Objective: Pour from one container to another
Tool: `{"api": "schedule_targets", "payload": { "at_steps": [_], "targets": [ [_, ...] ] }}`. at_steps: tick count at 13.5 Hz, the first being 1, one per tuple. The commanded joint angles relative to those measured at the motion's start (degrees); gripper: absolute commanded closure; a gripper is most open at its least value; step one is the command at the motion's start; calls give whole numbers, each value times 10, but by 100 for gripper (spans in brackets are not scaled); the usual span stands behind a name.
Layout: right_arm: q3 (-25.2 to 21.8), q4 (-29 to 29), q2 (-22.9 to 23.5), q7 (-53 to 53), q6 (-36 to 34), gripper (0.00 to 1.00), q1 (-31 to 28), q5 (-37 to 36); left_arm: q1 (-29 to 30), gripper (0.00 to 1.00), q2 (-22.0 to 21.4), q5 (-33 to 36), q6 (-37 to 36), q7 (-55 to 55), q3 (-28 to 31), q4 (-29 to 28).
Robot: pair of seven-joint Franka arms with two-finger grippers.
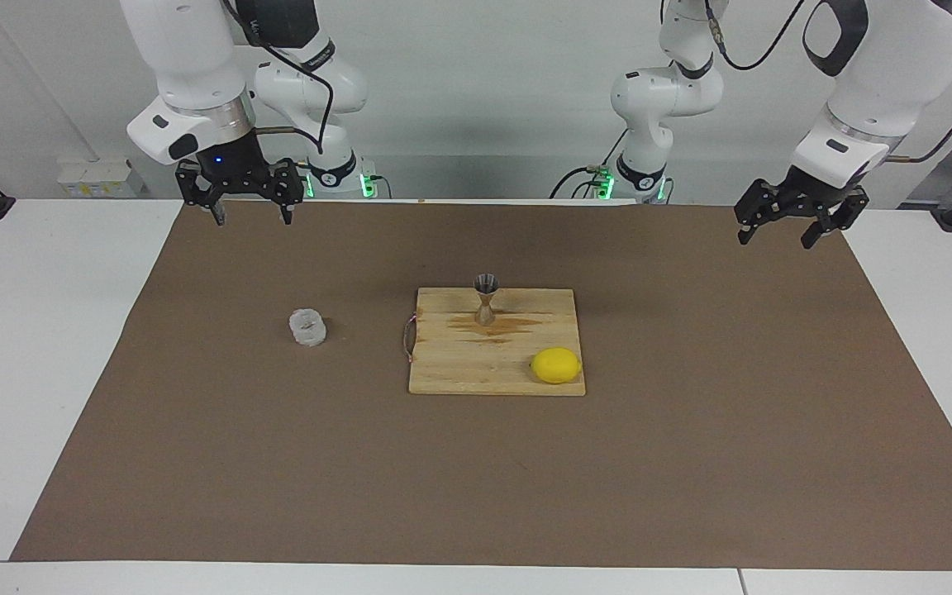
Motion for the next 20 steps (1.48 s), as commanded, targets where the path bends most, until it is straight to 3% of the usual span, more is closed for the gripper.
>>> {"api": "schedule_targets", "payload": {
  "at_steps": [1, 4, 8, 20],
  "targets": [
    [4, 12, 8, -16, -4, 0, -15, 0, -1, 0, -2, -5, 2, 4, 1, -1],
    [3, 11, 9, 4, 9, 0, -16, 25, 1, 0, -2, -3, 3, 11, 1, -6],
    [3, 6, 7, 111, 7, 0, -11, 29, 1, 0, -2, 1, 3, 11, 2, -6],
    [4, -20, -7, 130, 4, 0, -11, 31, 0, 0, -2, 1, -2, 11, 1, -4]
  ]
}}
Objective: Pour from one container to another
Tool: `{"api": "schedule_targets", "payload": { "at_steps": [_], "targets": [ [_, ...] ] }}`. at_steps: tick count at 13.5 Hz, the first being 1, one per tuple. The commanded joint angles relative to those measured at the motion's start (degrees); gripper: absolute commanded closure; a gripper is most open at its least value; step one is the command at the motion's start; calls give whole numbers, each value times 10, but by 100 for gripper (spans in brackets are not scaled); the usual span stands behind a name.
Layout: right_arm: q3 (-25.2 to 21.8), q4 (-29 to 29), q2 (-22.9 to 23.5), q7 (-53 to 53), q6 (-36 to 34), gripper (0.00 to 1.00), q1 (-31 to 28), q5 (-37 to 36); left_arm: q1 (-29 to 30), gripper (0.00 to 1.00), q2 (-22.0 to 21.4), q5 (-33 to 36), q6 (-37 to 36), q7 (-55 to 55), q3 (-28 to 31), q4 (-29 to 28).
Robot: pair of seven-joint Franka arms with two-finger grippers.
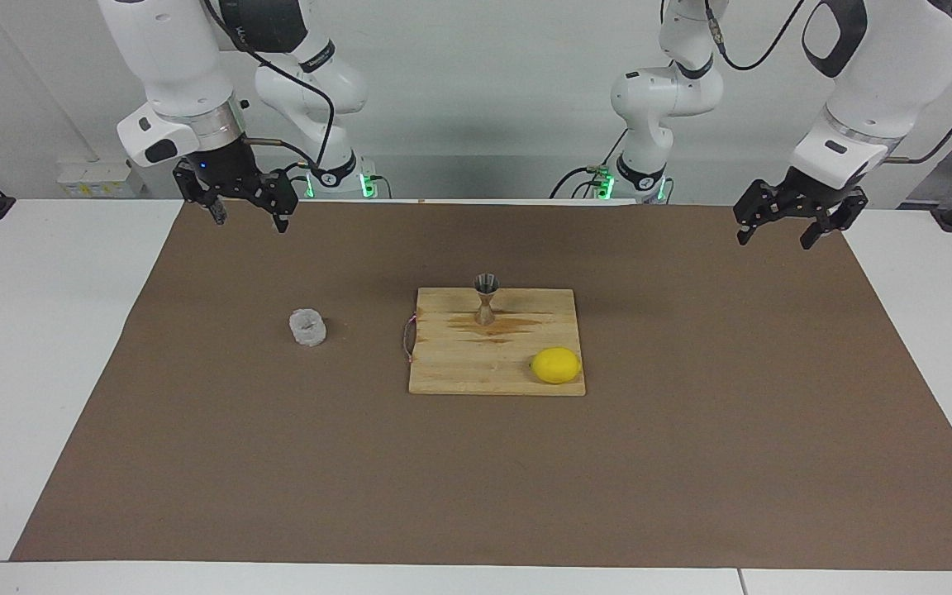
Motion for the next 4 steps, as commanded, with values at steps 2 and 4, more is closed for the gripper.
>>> {"api": "schedule_targets", "payload": {
  "at_steps": [2, 4],
  "targets": [
    [3, -12, -9, 12, -2, 0, -4, 7, 0, 0, -3, 1, -3, 8, 1, -3],
    [3, -12, -9, 12, -1, 0, -4, 7, -1, 0, -3, 1, -6, 8, 2, -3]
  ]
}}
